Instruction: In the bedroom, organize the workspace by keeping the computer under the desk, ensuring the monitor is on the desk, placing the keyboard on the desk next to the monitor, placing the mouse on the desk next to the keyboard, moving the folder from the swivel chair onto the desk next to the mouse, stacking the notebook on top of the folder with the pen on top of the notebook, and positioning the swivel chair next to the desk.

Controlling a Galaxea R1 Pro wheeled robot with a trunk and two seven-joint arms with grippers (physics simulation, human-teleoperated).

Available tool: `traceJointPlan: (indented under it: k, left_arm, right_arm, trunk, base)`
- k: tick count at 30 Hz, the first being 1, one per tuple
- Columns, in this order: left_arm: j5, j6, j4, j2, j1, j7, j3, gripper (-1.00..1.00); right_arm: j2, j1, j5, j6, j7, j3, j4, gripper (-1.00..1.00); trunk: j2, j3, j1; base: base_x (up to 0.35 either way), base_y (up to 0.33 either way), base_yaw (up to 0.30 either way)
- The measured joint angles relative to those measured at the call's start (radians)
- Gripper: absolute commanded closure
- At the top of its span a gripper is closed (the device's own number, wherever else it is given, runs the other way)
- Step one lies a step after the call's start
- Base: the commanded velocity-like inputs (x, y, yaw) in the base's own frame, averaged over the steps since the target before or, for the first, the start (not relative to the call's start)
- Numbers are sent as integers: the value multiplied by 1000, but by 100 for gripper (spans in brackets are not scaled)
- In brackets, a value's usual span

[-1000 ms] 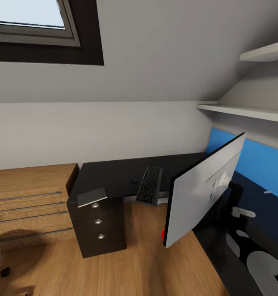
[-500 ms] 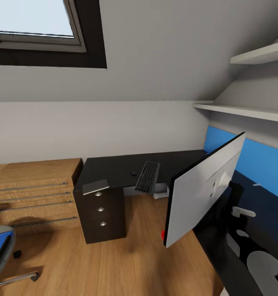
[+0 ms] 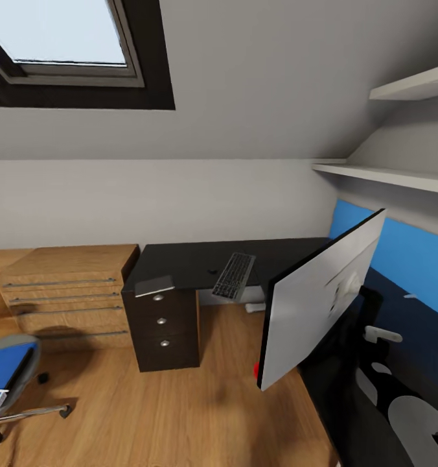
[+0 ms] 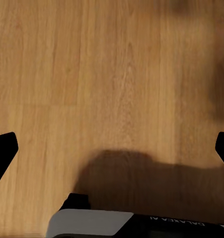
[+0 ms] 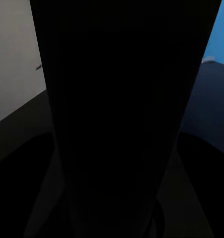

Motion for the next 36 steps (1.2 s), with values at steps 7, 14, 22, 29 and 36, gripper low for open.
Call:
traceJointPlan:
  k: [7,14,22,29,36]
  left_arm:
    - [0,0,0,0,0,0,0,-100]
    - [0,0,1,0,0,0,0,-100]
    - [0,0,7,0,0,0,-1,-100]
    - [0,0,10,0,0,0,-2,-100]
    - [0,0,10,0,0,0,-2,-100]
  right_arm:
    - [0,0,1,0,0,-1,0,100]
    - [0,0,1,0,0,-1,0,100]
    - [0,0,2,1,0,2,0,100]
    - [0,1,1,0,0,-1,0,100]
    - [0,0,1,0,0,-3,-1,100]
  trunk:
    - [0,0,0]
    - [0,0,1]
    - [0,0,0]
    - [0,0,1]
    - [0,0,1]
  base:
    - [-29,-12,197]
    - [-282,-11,198]
    - [-301,-160,169]
    - [-291,-178,11]
    - [-294,-166,0]
